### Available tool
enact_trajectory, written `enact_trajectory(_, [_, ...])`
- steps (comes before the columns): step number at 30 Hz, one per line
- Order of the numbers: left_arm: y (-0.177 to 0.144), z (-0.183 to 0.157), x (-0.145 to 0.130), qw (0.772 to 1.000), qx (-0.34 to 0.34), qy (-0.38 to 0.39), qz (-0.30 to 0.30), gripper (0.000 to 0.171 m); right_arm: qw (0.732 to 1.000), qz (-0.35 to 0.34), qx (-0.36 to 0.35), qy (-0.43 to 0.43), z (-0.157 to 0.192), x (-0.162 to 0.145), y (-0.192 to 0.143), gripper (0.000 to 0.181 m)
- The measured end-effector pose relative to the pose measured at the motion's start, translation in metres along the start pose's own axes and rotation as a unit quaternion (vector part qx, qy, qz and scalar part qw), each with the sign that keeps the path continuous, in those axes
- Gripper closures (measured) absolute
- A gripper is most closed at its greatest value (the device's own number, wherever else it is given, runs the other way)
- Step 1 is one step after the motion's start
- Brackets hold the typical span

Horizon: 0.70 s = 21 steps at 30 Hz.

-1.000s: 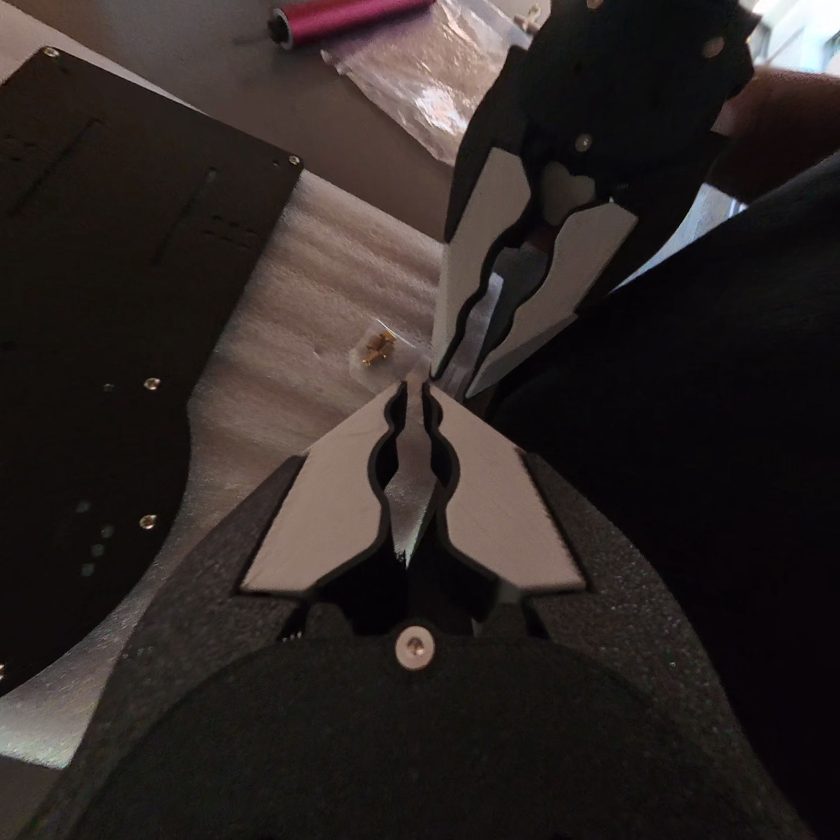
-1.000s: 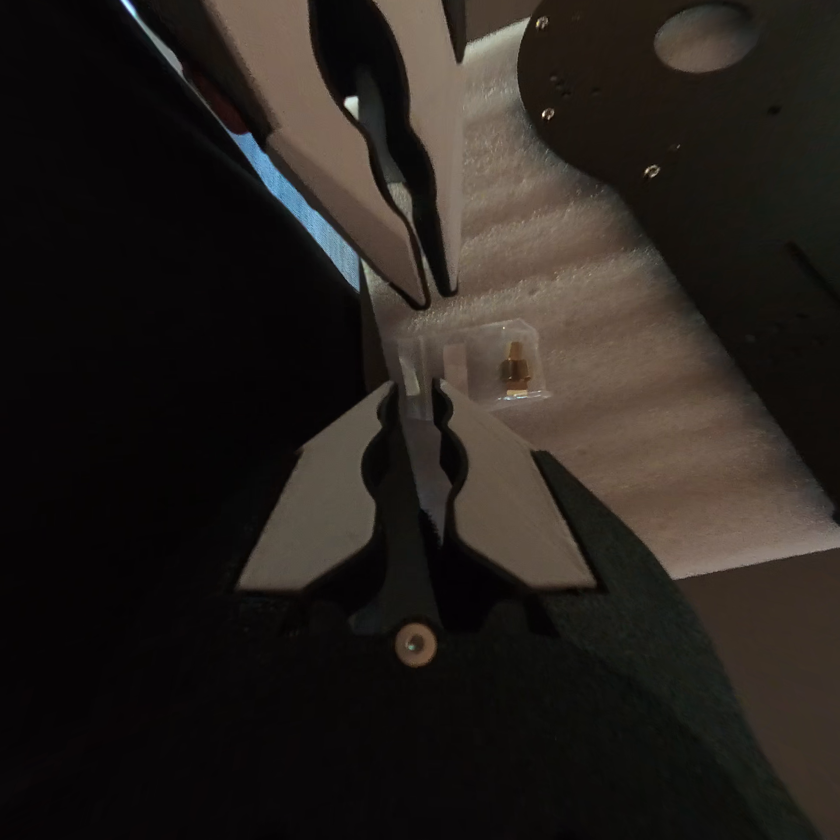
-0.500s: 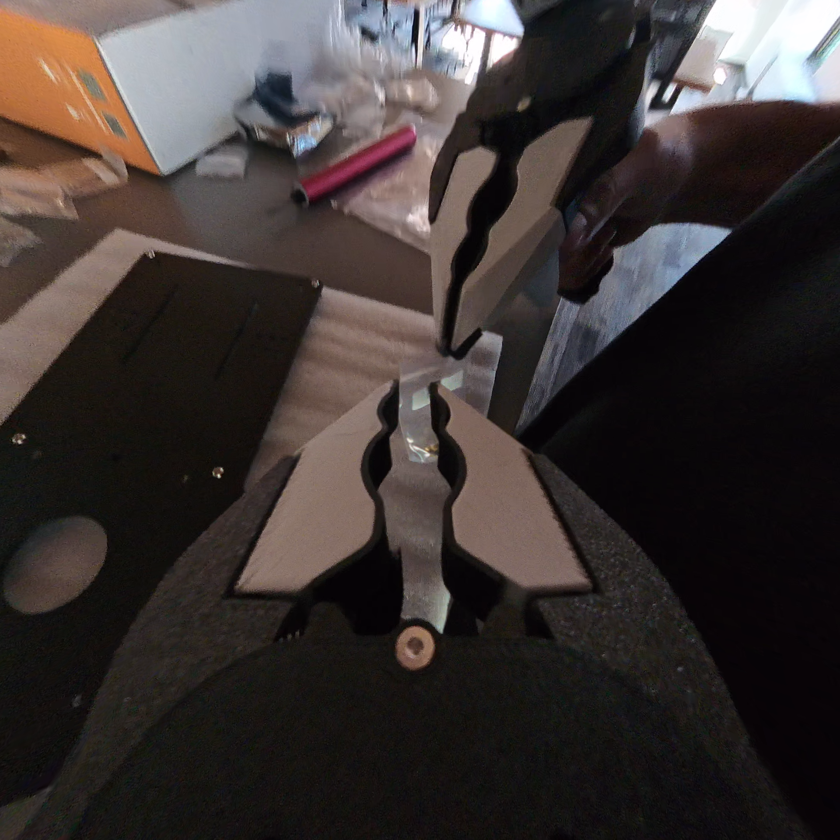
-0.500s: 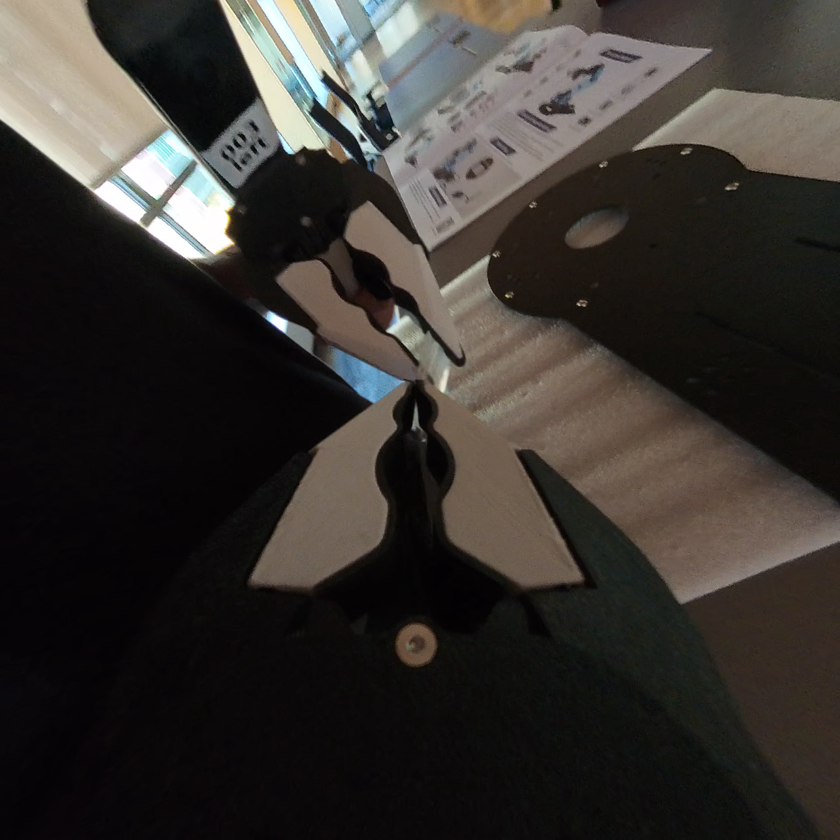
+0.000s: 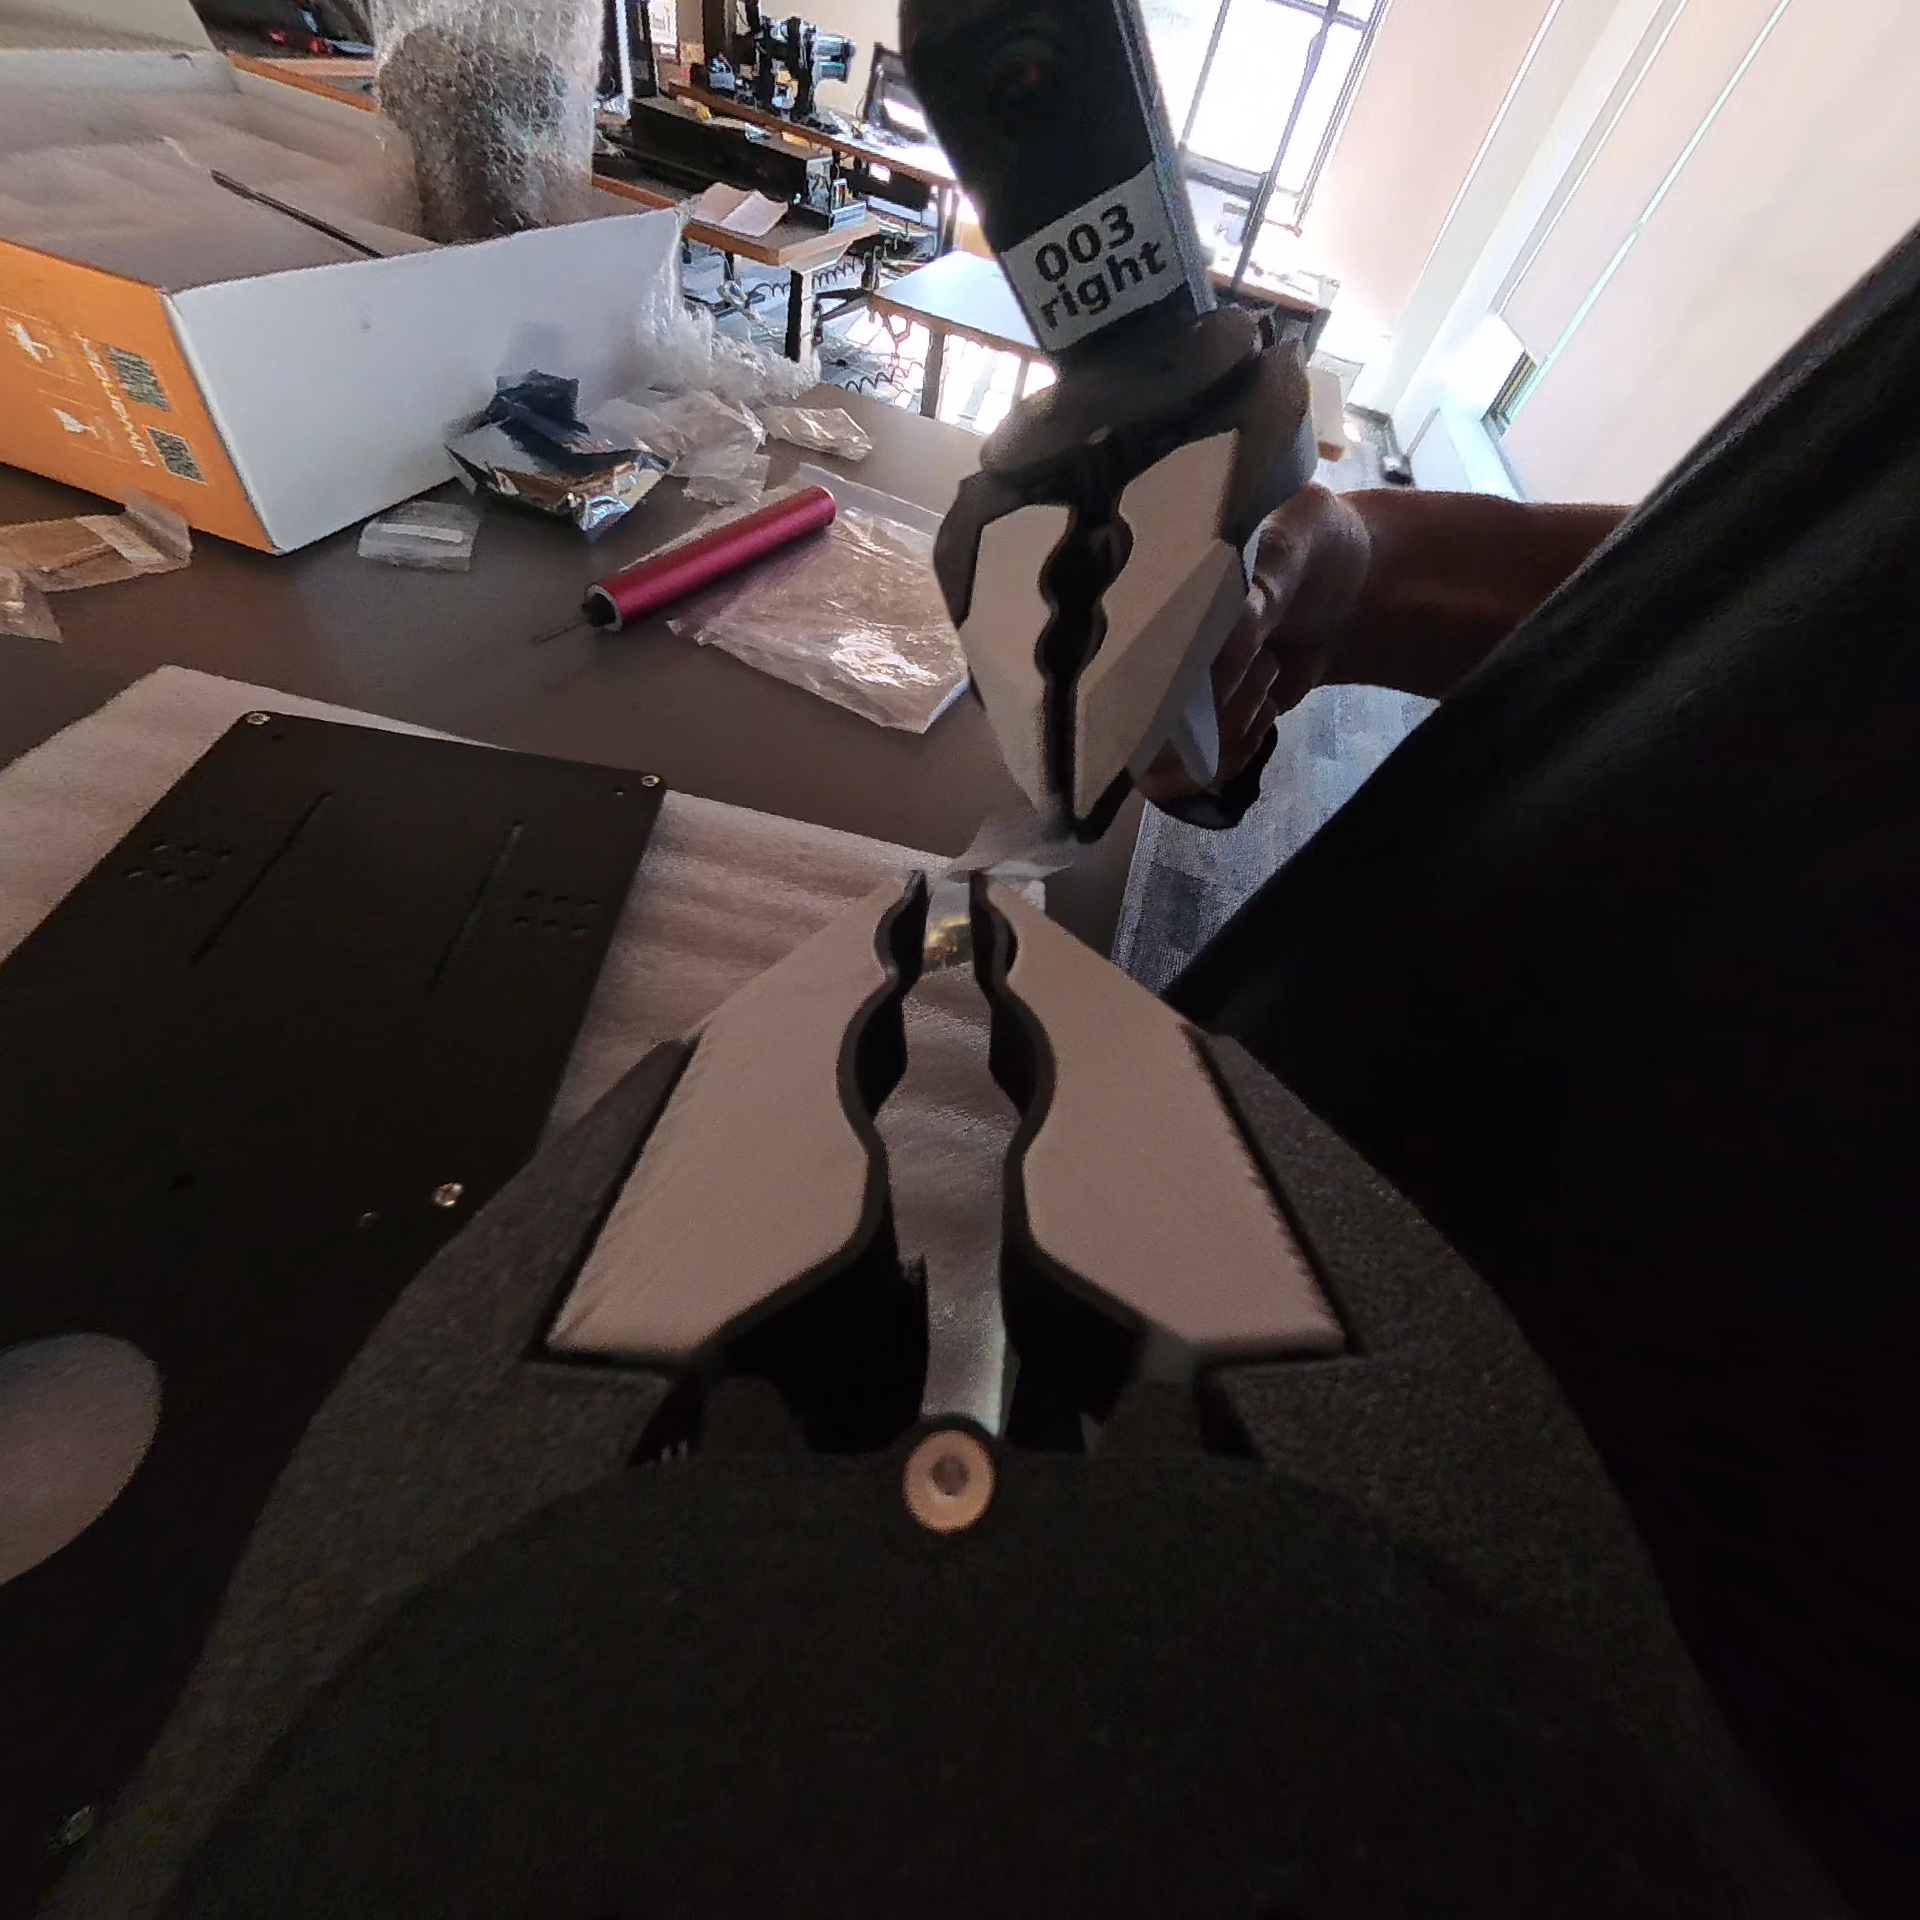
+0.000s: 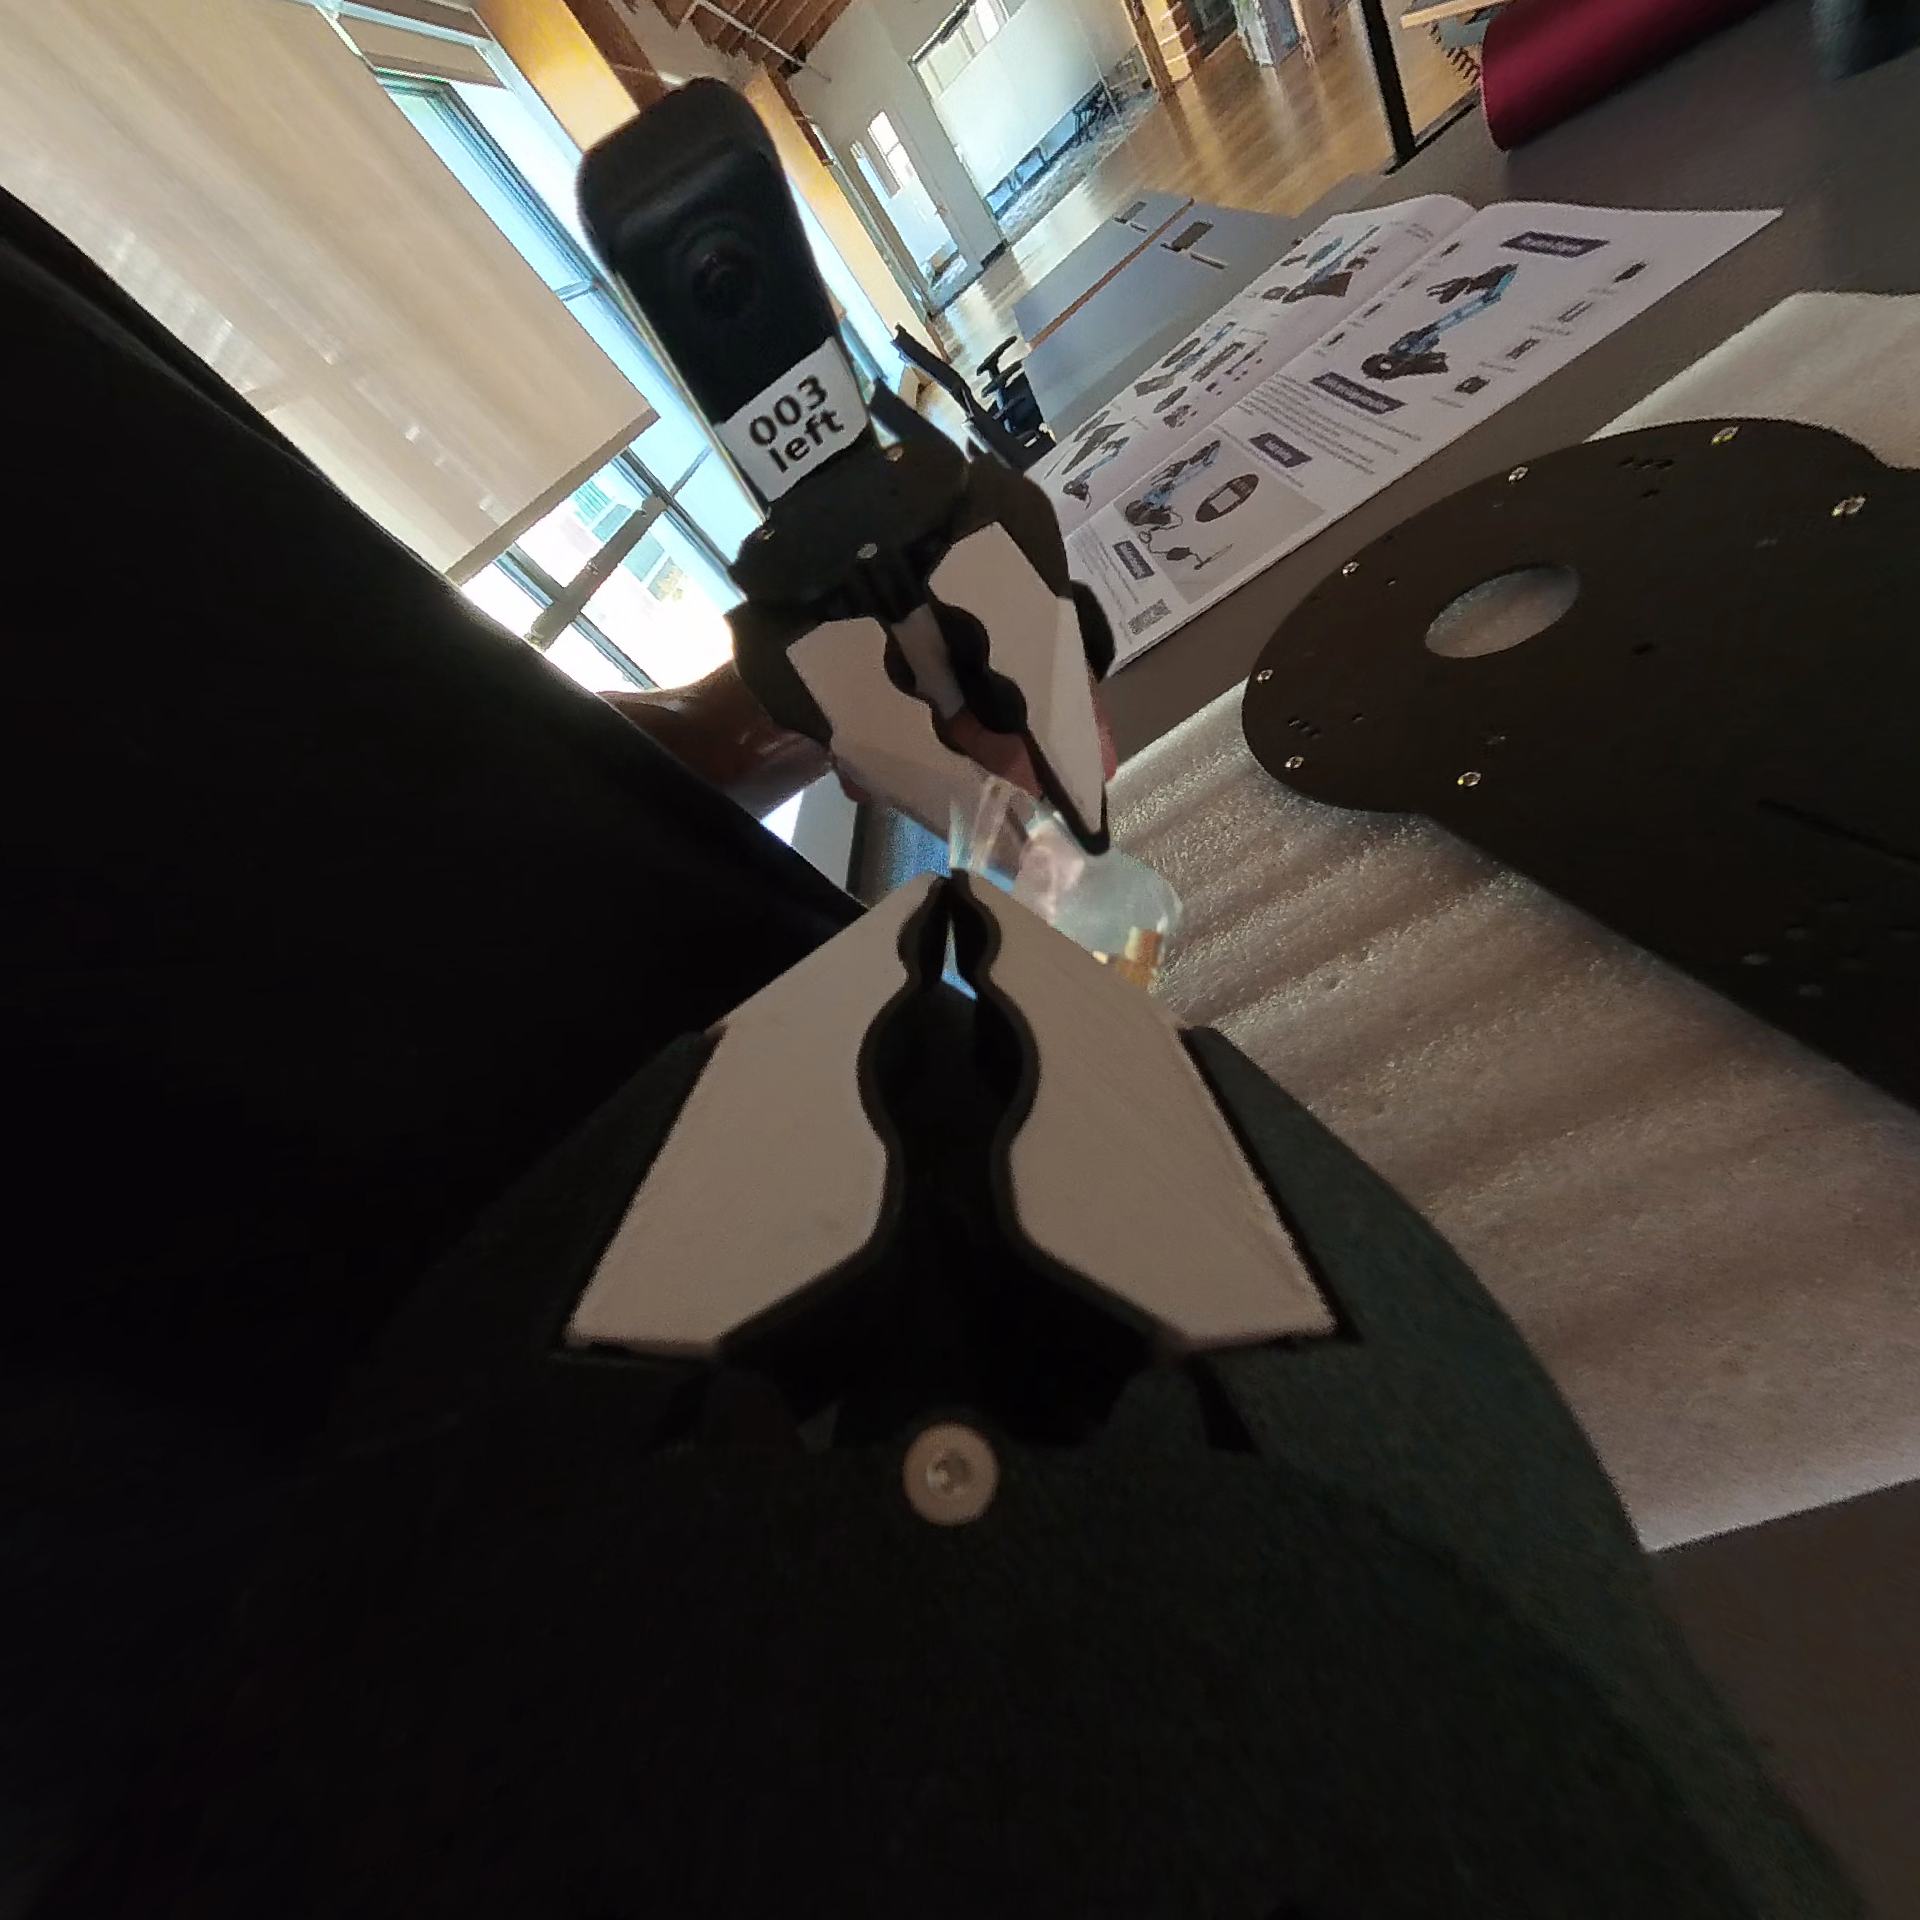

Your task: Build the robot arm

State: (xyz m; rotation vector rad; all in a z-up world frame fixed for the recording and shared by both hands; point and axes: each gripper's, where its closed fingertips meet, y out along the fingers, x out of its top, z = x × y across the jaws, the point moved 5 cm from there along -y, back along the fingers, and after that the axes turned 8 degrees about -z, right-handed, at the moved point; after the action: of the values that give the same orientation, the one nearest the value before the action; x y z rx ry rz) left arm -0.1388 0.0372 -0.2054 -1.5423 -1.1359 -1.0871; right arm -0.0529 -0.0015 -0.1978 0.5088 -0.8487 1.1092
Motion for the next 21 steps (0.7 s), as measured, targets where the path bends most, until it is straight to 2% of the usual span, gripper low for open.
enact_trajectory(2, [-0.003, 0.000, 0.004, 1.000, -0.001, -0.002, -0.009, 0.159, 1.000, 0.000, 0.001, -0.001, 0.001, 0.002, -0.002, 0.181])
enact_trajectory(6, [-0.002, -0.009, 0.011, 0.999, -0.029, -0.005, -0.017, 0.133, 1.000, 0.009, 0.023, -0.001, 0.006, 0.008, -0.003, 0.181])
enact_trajectory(9, [0.003, -0.016, 0.015, 0.998, -0.066, -0.002, -0.022, 0.132, 0.999, 0.022, 0.046, -0.007, 0.011, 0.015, -0.002, 0.181])
enact_trajectory(10, [0.003, -0.017, 0.016, 0.997, -0.079, -0.003, -0.024, 0.135, 0.999, 0.027, 0.045, -0.014, 0.010, 0.018, -0.001, 0.181])
enact_trajectory(13, [0.005, -0.012, 0.022, 0.996, -0.088, 0.005, -0.026, 0.168, 0.998, 0.037, 0.029, -0.036, 0.003, 0.029, -0.003, 0.181])
enact_trajectory(14, [0.005, -0.008, 0.024, 0.996, -0.085, 0.006, -0.026, 0.171, 0.998, 0.039, 0.025, -0.041, 0.001, 0.032, -0.004, 0.181])
enact_trajectory(17, [0.005, 0.003, 0.032, 0.997, -0.078, 0.002, -0.027, 0.171, 0.997, 0.039, 0.016, -0.059, -0.002, 0.043, -0.003, 0.181])
enact_trajectory(21, [0.005, 0.009, 0.039, 0.997, -0.064, 0.034, -0.022, 0.171, 0.996, 0.033, 0.012, -0.077, -0.005, 0.055, -0.002, 0.181])
